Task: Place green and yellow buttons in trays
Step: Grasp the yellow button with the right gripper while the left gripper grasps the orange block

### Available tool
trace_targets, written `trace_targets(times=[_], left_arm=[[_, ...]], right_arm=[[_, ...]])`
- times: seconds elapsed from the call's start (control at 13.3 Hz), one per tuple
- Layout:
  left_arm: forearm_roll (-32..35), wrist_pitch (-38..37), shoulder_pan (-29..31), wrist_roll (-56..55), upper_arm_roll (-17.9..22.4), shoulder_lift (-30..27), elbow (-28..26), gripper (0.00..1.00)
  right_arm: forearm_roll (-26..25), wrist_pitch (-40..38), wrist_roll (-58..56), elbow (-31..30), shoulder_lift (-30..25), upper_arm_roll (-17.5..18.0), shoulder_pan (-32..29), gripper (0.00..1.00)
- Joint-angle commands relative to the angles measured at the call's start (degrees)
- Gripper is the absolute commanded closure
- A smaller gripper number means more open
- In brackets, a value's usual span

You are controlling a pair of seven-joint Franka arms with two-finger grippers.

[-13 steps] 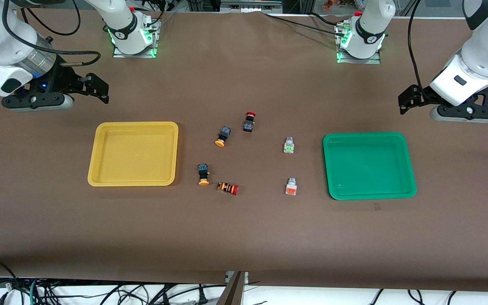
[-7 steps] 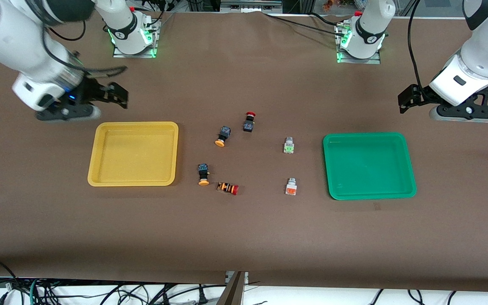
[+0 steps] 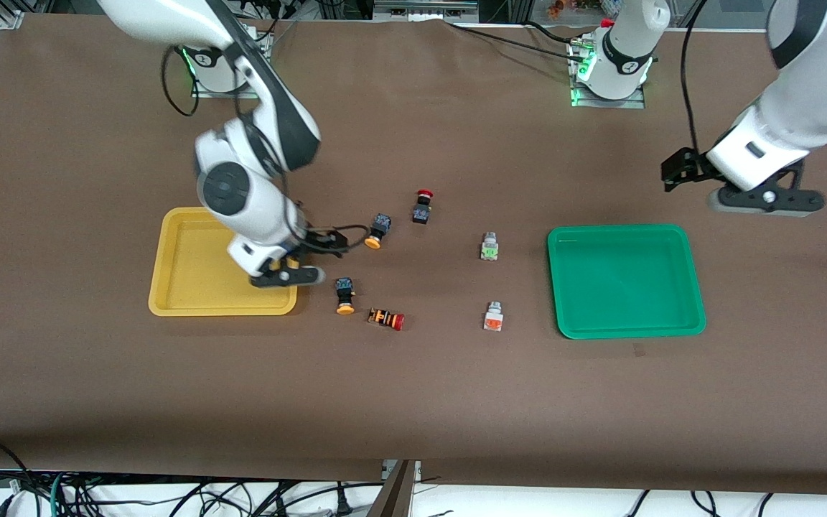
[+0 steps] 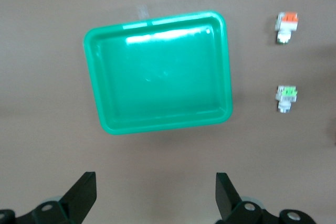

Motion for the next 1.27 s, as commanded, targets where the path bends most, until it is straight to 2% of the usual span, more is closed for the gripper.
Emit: trace_targets(times=[0.0, 0.22, 0.38, 0.53, 0.67, 0.75, 0.9, 1.05, 1.2], left_arm=[[-3.05, 0.28, -4.35, 0.05, 0.03, 6.52, 0.8, 0.0], [-4.03, 10.71, -9.63, -0.74, 0.03, 14.34, 0.8, 0.0], [-4.2, 21.07, -9.91, -0.13, 0.03, 19.26, 1.5, 0.0], [-6.82, 27.34, -10.52, -0.3, 0.03, 24.54, 5.35, 0.0], [-12.01, 32.96, -12.88, -0.64, -0.06, 29.37, 9.22, 0.0], [-11.68, 35.6, -16.03, -0.91, 0.2, 31.57, 9.93, 0.0], [-9.93, 42.27, -17.38, -5.46, 0.64, 34.75, 9.42, 0.0], [-1.88, 47.38, -17.9, -7.32, 0.55, 37.38, 9.15, 0.0], [2.46, 53.0, -17.99, -9.0, 0.47, 38.7, 8.01, 0.0]], right_arm=[[-1.88, 6.79, 0.63, 2.56, 6.08, -0.56, 1.45, 0.0], [-3.73, 8.48, 0.72, 2.3, 8.2, -0.64, 1.46, 0.01], [-4.7, 11.01, 0.72, 1.69, 9.69, -0.64, 1.54, 0.02], [-4.71, 12.61, 0.28, 1.42, 10.49, -0.73, 1.72, 0.18], [-4.71, 12.43, -0.34, 1.77, 10.49, -0.73, 1.37, 0.42], [-4.71, 12.35, -0.34, 1.69, 10.49, -0.73, 1.28, 0.53], [-4.71, 12.08, -0.6, 1.77, 10.41, -0.82, 0.93, 0.71], [-4.79, 8.24, -1.13, 2.03, 9.18, -0.99, -0.03, 0.76], [-4.88, 0.44, -3.32, 1.16, 3.4, -2.04, -0.65, 0.76]])
